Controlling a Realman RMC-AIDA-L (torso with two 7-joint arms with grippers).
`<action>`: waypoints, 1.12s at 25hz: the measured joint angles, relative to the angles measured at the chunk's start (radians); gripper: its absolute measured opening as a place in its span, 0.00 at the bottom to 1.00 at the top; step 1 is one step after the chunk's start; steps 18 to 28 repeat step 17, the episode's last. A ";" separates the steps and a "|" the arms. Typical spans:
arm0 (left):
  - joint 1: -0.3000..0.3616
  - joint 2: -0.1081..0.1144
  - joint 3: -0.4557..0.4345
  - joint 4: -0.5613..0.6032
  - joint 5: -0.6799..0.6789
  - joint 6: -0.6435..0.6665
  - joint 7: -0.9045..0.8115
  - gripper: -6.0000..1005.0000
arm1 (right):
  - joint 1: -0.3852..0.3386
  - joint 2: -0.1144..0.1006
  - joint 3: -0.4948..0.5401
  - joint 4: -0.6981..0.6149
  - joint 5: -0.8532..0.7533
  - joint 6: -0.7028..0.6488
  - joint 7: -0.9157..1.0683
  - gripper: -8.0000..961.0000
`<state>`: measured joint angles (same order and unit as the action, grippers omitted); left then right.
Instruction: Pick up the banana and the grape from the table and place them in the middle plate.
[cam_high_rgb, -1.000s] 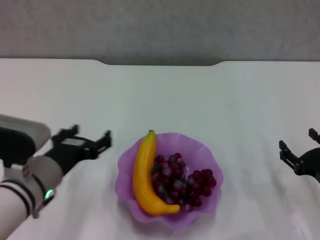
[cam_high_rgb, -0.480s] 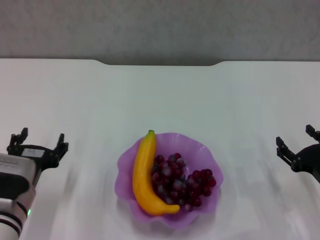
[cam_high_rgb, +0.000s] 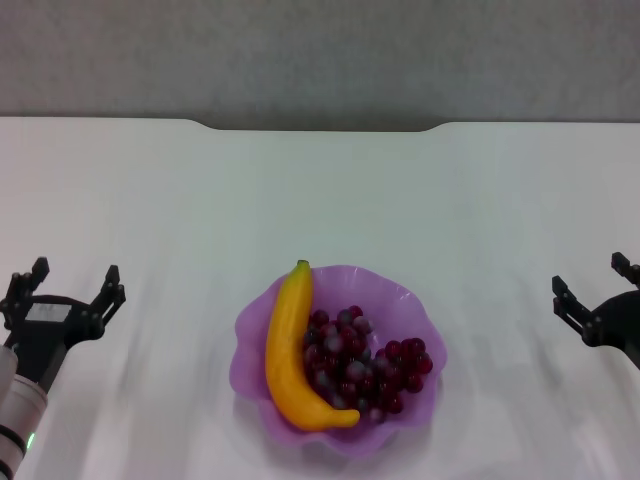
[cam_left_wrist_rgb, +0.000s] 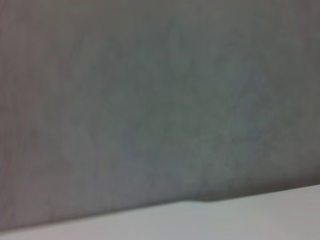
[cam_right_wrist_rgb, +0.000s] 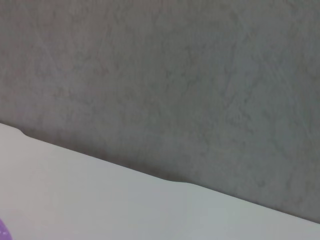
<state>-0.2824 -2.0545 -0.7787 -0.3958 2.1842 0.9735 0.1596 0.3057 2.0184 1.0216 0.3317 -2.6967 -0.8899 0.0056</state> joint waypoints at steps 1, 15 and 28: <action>0.000 0.000 0.000 0.000 0.000 0.000 0.000 0.89 | -0.001 0.000 0.002 -0.002 0.001 0.003 0.002 0.87; -0.001 0.003 0.125 -0.007 0.005 0.043 -0.169 0.89 | 0.001 -0.001 -0.014 0.021 0.038 0.023 -0.003 0.87; 0.002 0.005 0.120 -0.001 0.004 0.050 -0.204 0.89 | 0.000 0.000 -0.014 0.025 0.038 0.023 -0.002 0.87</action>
